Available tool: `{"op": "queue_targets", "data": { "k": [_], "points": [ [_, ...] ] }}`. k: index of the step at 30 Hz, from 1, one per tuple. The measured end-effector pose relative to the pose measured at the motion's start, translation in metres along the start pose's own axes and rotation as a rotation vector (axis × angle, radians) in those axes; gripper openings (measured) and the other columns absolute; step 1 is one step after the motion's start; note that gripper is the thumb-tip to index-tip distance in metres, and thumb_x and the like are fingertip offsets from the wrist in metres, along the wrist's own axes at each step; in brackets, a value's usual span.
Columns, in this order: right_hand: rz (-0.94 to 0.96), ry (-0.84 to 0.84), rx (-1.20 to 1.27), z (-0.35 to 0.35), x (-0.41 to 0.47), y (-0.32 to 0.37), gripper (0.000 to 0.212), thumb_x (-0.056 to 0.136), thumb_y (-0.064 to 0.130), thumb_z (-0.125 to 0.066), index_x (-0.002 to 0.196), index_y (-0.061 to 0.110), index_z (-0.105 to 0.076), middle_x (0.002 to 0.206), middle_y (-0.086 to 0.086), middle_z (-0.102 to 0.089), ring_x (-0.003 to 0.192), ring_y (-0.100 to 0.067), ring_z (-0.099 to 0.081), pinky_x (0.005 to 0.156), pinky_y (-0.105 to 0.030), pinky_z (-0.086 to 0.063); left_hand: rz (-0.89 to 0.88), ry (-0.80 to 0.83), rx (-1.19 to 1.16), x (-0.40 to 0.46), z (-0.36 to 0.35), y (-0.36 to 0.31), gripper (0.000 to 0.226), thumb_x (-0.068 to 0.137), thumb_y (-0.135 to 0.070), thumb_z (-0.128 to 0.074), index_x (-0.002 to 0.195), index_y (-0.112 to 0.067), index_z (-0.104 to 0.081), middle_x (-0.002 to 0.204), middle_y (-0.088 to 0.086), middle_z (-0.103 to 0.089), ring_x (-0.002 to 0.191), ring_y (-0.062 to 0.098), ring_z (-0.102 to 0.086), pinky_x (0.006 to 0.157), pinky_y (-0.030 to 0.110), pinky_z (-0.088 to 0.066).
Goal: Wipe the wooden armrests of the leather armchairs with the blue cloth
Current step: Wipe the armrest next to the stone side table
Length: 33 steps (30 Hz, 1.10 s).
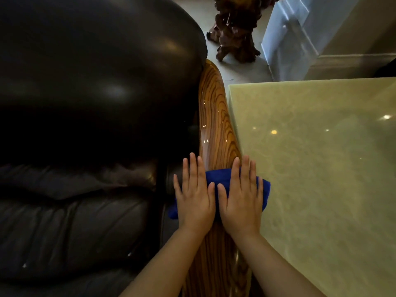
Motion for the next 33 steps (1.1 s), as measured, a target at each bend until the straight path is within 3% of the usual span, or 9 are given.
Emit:
{"op": "queue_targets", "data": {
  "k": [13,19,22,24,26,29,33],
  "points": [
    [0.027,0.04,0.167,-0.009,0.117,0.01,0.062,0.093,0.052,-0.011,0.142,0.025,0.016,0.153,0.007,0.019,0.141,-0.008,0.018,0.118,-0.037,-0.005,-0.13,0.007,-0.033,0.126,0.0,-0.017,0.059,0.089,-0.039,-0.008,0.134,-0.03,0.03,0.144,-0.014,0.035,0.136,0.004,0.029,0.114,0.033,0.011],
    [-0.003,0.099,0.133,-0.021,0.184,0.014,0.063,0.095,0.043,-0.02,0.145,0.018,0.01,0.157,-0.003,0.015,0.143,-0.014,0.014,0.118,-0.045,-0.009,-0.116,-0.02,0.015,0.191,0.003,-0.019,0.059,0.095,-0.035,-0.019,0.135,-0.025,0.023,0.146,-0.008,0.029,0.138,0.008,0.023,0.118,0.039,0.003],
    [-0.023,0.087,0.141,-0.014,0.187,0.014,0.063,0.095,0.045,-0.017,0.144,0.021,0.015,0.156,0.002,0.02,0.142,-0.011,0.017,0.116,-0.048,0.002,-0.09,-0.057,-0.056,0.188,0.017,-0.019,0.059,0.095,-0.036,-0.019,0.133,-0.026,0.025,0.145,-0.009,0.031,0.137,0.007,0.023,0.118,0.039,0.004],
    [-0.009,0.012,0.194,-0.003,0.173,0.01,0.06,0.095,0.044,-0.018,0.14,0.029,0.018,0.154,0.007,0.02,0.142,-0.01,0.016,0.114,-0.046,0.003,-0.106,-0.103,-0.13,0.161,0.027,-0.01,0.058,0.093,-0.04,-0.015,0.135,-0.032,0.023,0.146,-0.014,0.03,0.138,0.003,0.023,0.115,0.031,0.009],
    [0.059,0.011,0.274,-0.001,0.156,0.011,0.055,0.097,0.037,-0.023,0.138,0.035,0.014,0.15,0.012,0.019,0.141,-0.008,0.013,0.114,-0.043,-0.001,-0.181,-0.043,-0.167,0.13,0.024,-0.002,0.055,0.091,-0.044,-0.012,0.136,-0.04,0.02,0.146,-0.023,0.027,0.138,-0.003,0.021,0.112,0.023,0.011],
    [0.123,0.149,0.376,-0.017,0.147,0.017,0.052,0.099,0.027,-0.029,0.137,0.037,0.005,0.148,0.016,0.017,0.14,-0.005,0.014,0.117,-0.034,-0.002,-0.256,0.108,-0.194,0.117,0.009,-0.001,0.053,0.094,-0.041,-0.02,0.131,-0.047,0.017,0.142,-0.032,0.023,0.135,-0.011,0.019,0.113,0.02,0.006],
    [0.134,0.236,0.416,-0.027,0.155,0.021,0.054,0.099,0.022,-0.03,0.141,0.034,0.002,0.144,0.02,0.021,0.136,-0.001,0.019,0.109,-0.022,0.005,-0.266,0.185,-0.202,0.14,0.0,-0.015,0.052,0.097,-0.03,-0.025,0.134,-0.04,0.01,0.145,-0.026,0.018,0.135,-0.009,0.021,0.111,0.021,0.006]
  ]
}}
Point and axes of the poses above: each hand's wrist, its own x-axis towards the middle knuckle, its own z-axis out of the back of the hand, y = z × x, the point moved 10 cm from there along x, towards the middle knuckle
